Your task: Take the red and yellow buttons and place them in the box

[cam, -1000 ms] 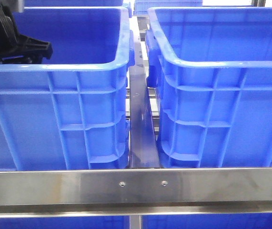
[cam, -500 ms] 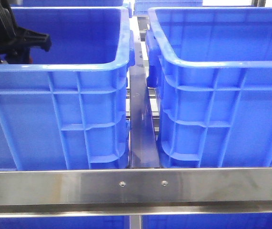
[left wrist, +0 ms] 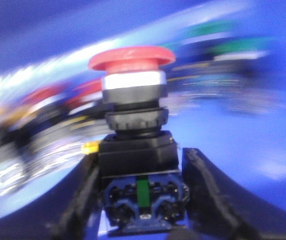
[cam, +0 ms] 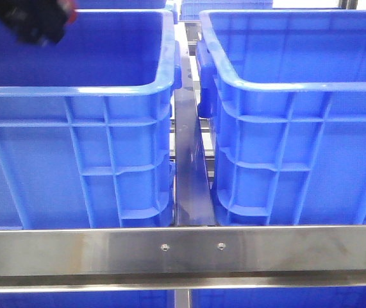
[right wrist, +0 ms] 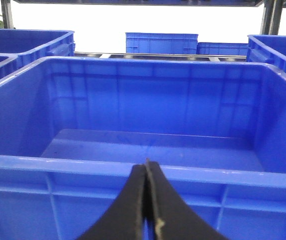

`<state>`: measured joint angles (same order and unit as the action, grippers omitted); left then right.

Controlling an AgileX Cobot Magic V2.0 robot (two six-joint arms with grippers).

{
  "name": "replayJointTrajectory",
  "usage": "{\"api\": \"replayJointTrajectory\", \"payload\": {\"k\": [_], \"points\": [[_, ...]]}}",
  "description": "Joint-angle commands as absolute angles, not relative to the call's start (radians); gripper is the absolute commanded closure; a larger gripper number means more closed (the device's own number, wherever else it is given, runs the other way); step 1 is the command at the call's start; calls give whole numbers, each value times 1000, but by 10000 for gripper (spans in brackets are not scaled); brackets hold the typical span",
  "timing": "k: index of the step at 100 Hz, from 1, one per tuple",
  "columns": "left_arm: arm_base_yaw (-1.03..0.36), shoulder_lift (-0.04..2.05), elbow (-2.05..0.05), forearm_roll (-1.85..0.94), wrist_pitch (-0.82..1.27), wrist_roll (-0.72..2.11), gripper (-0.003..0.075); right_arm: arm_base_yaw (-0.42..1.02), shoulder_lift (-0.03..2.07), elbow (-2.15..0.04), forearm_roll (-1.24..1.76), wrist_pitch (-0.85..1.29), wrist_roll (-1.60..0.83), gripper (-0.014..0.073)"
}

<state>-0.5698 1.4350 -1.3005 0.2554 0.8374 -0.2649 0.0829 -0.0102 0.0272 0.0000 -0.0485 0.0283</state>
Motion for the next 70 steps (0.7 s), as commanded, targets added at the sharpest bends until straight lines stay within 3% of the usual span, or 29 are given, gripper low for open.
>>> {"api": "replayJointTrajectory", "payload": {"k": [1, 37, 57, 70], "points": [[-637, 1342, -1331, 239, 803, -212, 739, 81, -32, 27, -9, -133, 25, 662], [-945, 1209, -1331, 233, 818, -26, 739, 81, -32, 27, -9, -136, 25, 662], [-1030, 1209, -1331, 232, 828, -6, 739, 83, -32, 17, -9, -242, 31, 662], [-1036, 1209, -1331, 232, 828, -6, 739, 83, -32, -78, -9, -173, 109, 662]]}}
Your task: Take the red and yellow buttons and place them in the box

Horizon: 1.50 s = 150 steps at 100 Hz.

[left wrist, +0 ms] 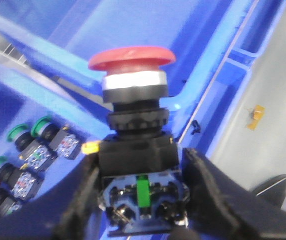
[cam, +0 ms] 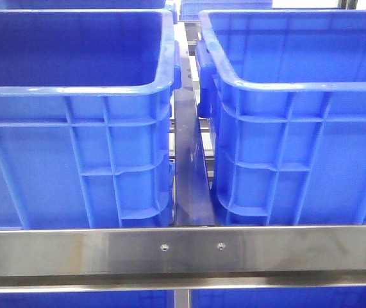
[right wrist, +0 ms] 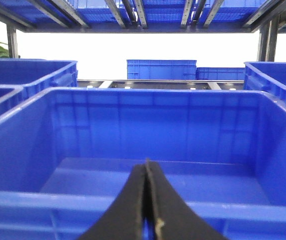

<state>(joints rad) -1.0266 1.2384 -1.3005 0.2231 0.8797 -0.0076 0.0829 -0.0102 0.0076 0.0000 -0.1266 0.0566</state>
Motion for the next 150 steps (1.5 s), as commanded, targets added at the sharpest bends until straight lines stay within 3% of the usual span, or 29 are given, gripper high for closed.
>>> {"api": "replayJointTrajectory", "payload": {"k": [1, 28, 54, 61, 80, 87, 113, 150], "points": [[-1036, 1209, -1331, 232, 828, -6, 739, 83, -32, -93, -9, -165, 117, 662], [-1036, 1209, -1331, 232, 827, -6, 739, 83, 67, -430, 39, 349, 225, 662], [-1036, 1209, -1331, 230, 827, -6, 739, 83, 126, -517, 121, 397, 225, 641], [-1036, 1209, -1331, 230, 827, -6, 739, 83, 126, -517, 141, 402, 225, 562], [-1036, 1209, -1331, 230, 827, -6, 739, 83, 126, -513, 193, 402, 225, 162], [-1036, 1209, -1331, 230, 827, -6, 739, 83, 126, -513, 254, 401, 225, 82], [-1036, 1209, -1331, 216, 827, -6, 739, 89, 234, -515, 573, 490, 167, 76], [-1036, 1209, -1331, 211, 827, -6, 739, 219, 640, -529, 1582, 647, -645, 76]]}}
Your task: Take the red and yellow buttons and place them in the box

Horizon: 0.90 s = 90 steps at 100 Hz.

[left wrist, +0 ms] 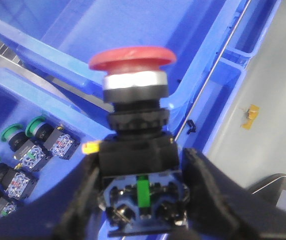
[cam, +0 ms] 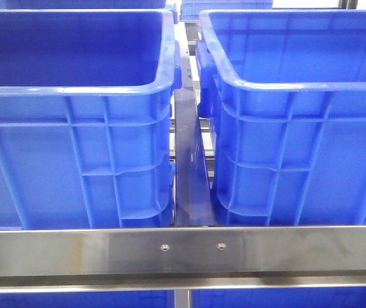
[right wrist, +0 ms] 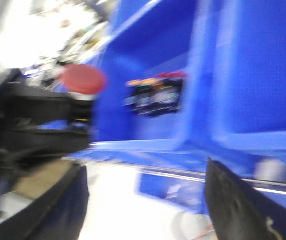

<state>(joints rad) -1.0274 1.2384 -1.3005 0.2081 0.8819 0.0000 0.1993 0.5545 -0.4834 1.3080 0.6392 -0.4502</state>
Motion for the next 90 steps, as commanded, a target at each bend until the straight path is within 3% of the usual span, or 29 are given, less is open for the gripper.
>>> {"api": "replayJointTrajectory", "payload": {"k": [1, 16, 42, 90], "points": [[-1036, 1209, -1331, 211, 827, -6, 739, 223, 647, -531, 1596, 650, -665, 76], [-1036, 1209, -1331, 209, 827, -6, 739, 254, 788, -582, 1767, 763, -803, 76], [-1036, 1209, -1331, 207, 828, -6, 739, 265, 1005, -707, 1775, 942, -837, 76], [-1036, 1209, -1331, 205, 828, -6, 739, 355, 1200, -869, 1776, 960, -879, 76]]}}
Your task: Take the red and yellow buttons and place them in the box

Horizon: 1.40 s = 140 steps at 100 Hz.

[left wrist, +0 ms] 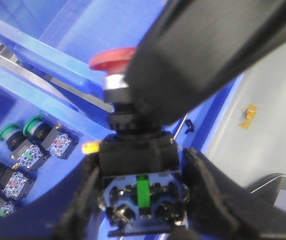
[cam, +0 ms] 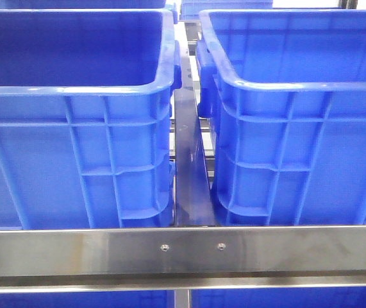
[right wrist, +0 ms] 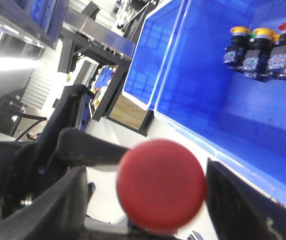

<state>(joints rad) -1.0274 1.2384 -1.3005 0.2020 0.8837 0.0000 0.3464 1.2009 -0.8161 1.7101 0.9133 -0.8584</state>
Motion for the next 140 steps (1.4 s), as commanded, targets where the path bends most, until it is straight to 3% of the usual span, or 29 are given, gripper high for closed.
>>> {"api": "replayJointTrajectory", "payload": {"k": [1, 10, 31, 41, 49, 68, 75, 101, 140], "points": [[-1036, 1209, -1331, 205, 828, -6, 739, 356, 1202, -872, 1776, 960, -879, 78], [-1036, 1209, -1331, 205, 828, -6, 739, 360, 1209, -882, 1776, 959, -879, 151], [-1036, 1209, -1331, 205, 828, -6, 738, 360, 1209, -882, 1776, 957, -879, 573], [-1036, 1209, -1331, 205, 828, -8, 696, 360, 1209, -882, 1776, 957, -879, 659], [-1036, 1209, -1331, 205, 828, -8, 596, 360, 1209, -882, 1776, 957, -879, 661], [-1036, 1209, -1331, 205, 826, -8, 163, 360, 1209, -882, 1776, 957, -880, 661], [-1036, 1209, -1331, 208, 823, -8, 66, 360, 1209, -882, 1776, 955, -881, 661], [-975, 1190, -1331, 242, 820, -96, 49, 360, 1209, -882, 1776, 904, -900, 661], [-688, 989, -1288, 235, 807, -98, 49, 360, 1209, -882, 1775, 791, -930, 661]]}}
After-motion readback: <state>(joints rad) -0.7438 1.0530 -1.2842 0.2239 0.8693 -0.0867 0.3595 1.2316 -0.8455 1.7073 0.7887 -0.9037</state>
